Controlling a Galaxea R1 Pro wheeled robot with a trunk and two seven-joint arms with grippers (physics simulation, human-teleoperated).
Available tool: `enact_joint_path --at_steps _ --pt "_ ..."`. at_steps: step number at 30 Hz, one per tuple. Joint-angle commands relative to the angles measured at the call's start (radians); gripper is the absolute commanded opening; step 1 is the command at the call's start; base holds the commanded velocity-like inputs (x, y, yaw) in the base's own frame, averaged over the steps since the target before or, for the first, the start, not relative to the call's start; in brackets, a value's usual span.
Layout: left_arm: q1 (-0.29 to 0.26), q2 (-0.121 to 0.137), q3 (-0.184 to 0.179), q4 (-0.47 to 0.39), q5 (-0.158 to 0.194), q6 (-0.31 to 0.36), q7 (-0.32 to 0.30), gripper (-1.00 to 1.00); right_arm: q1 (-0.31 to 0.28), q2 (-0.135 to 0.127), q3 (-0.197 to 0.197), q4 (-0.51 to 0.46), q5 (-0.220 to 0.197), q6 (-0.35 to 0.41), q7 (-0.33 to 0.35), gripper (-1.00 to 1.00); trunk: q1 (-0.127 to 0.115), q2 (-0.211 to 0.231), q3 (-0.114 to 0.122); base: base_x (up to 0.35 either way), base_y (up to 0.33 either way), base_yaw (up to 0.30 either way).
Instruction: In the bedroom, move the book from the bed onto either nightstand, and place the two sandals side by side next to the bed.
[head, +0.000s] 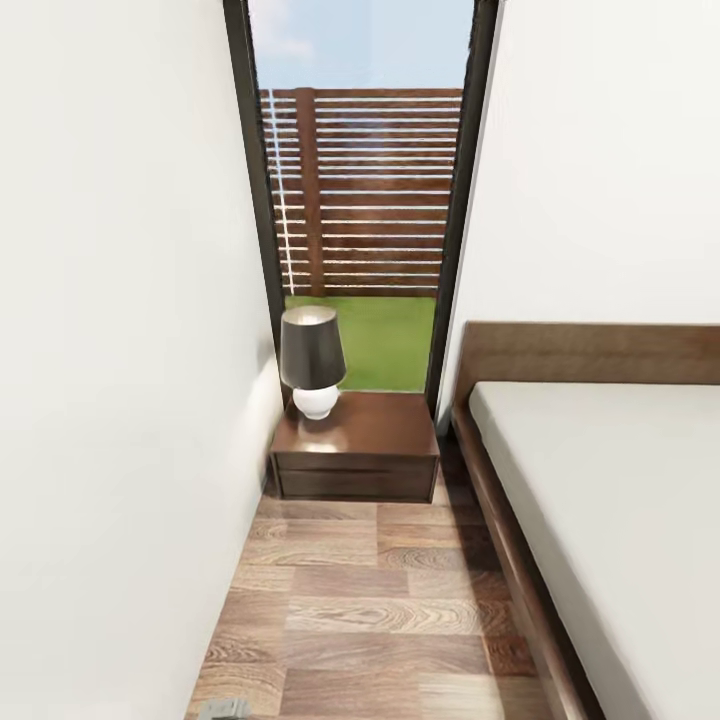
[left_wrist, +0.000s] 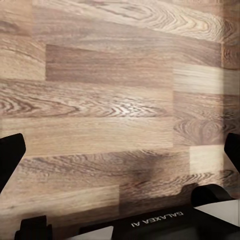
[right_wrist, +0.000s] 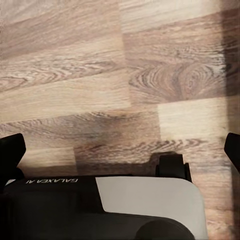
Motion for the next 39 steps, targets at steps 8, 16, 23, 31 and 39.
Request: enact_joint_path --at_steps 8,16,23,31,39 --pt "-0.001 0.0 0.007 0.001 -0.011 -0.005 -0.002 1.0 -0.001 -0.001 -0.008 0.004 0.01 -0.008 0.0 1.0 -0.031 0.056 0.024 0.0 0.0 0.0" --pt "-0.001 0.0 0.007 0.001 -0.011 -0.005 -0.002 1.0 -0.001 -0.001 -0.008 0.004 0.01 -0.008 0.0 1.0 -0.062 0.112 0.049 0.0 0.0 0.0" --pt "-0.001 -0.001 0.007 0.001 -0.011 -0.005 -0.002 1.0 -0.001 -0.001 -0.008 0.004 0.01 -0.008 0.0 1.0 -0.088 0.161 0.071 0.0 0.0 0.0" --pt "-0.001 0.0 0.007 0.001 -0.011 -0.005 -0.001 1.0 -0.001 -0.001 -0.008 0.004 0.01 -0.008 0.0 1.0 -0.119 0.217 0.096 0.0 0.0 0.0" --pt "-0.001 0.0 0.007 0.001 -0.011 -0.005 -0.001 1.0 -0.001 -0.001 -0.008 0.004 0.01 -0.008 0.0 1.0 -0.15 0.273 0.121 0.0 0.0 0.0"
